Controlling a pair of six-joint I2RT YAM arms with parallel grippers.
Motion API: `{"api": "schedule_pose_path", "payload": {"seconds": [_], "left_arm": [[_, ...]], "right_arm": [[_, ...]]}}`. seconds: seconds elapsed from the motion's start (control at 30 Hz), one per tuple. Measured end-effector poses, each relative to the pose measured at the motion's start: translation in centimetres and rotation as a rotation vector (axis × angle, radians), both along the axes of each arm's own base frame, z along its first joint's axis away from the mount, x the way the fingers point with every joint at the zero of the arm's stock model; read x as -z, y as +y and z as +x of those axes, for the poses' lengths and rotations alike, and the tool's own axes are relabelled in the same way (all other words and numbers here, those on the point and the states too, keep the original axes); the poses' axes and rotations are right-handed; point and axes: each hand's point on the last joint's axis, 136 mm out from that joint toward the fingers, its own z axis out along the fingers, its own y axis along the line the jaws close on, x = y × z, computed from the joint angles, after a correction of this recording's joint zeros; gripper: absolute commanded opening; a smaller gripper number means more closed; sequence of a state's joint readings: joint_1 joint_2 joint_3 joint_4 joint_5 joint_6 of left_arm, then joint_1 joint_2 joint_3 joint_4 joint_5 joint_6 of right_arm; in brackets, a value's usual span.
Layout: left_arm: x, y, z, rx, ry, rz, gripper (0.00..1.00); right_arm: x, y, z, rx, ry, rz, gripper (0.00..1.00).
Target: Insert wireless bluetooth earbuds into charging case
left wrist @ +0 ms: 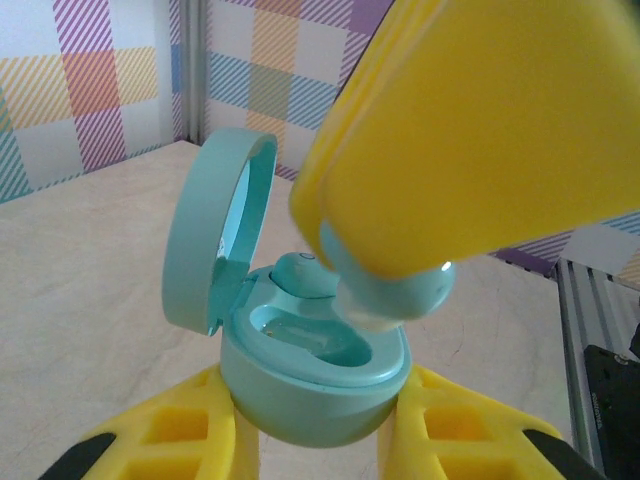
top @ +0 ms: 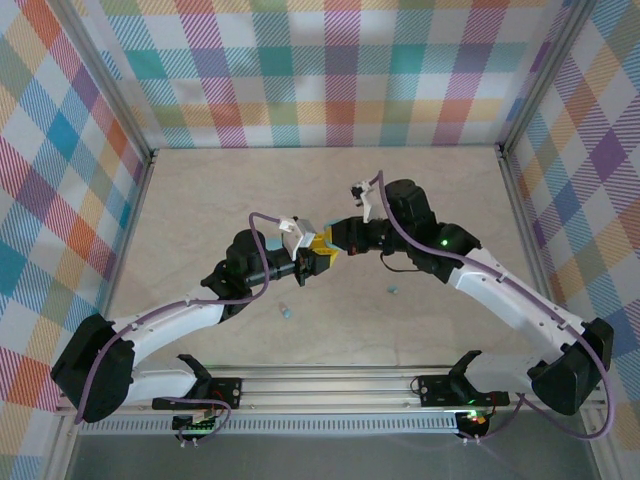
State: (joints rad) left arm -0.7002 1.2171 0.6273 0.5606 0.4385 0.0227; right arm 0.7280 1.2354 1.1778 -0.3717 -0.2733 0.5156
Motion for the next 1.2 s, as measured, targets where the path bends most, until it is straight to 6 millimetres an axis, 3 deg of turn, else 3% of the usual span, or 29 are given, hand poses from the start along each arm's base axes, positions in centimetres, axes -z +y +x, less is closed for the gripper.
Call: {"api": "schedule_pose_path", "payload": {"seconds": [0.53,0.97,1.2], "left_arm": [[-0.6,0.1,-0.2,0.003,-0.008,-0.015,0.02],[-0.3,0.1,-0.1,0.000,0.004,-0.006,0.02],[-0.3,0.1,-0.1,-0.001,0.004,-0.006,0.02]], "right_arm": [[1.0,0.1,0.7,0.009,-0.032,-0.021,0.03],[1.3,0.0,0.8,0.015,-0.024,-0.025,0.10],[1.4,0.0,0.9,0.026,-0.017,-0.027,0.21]]}}
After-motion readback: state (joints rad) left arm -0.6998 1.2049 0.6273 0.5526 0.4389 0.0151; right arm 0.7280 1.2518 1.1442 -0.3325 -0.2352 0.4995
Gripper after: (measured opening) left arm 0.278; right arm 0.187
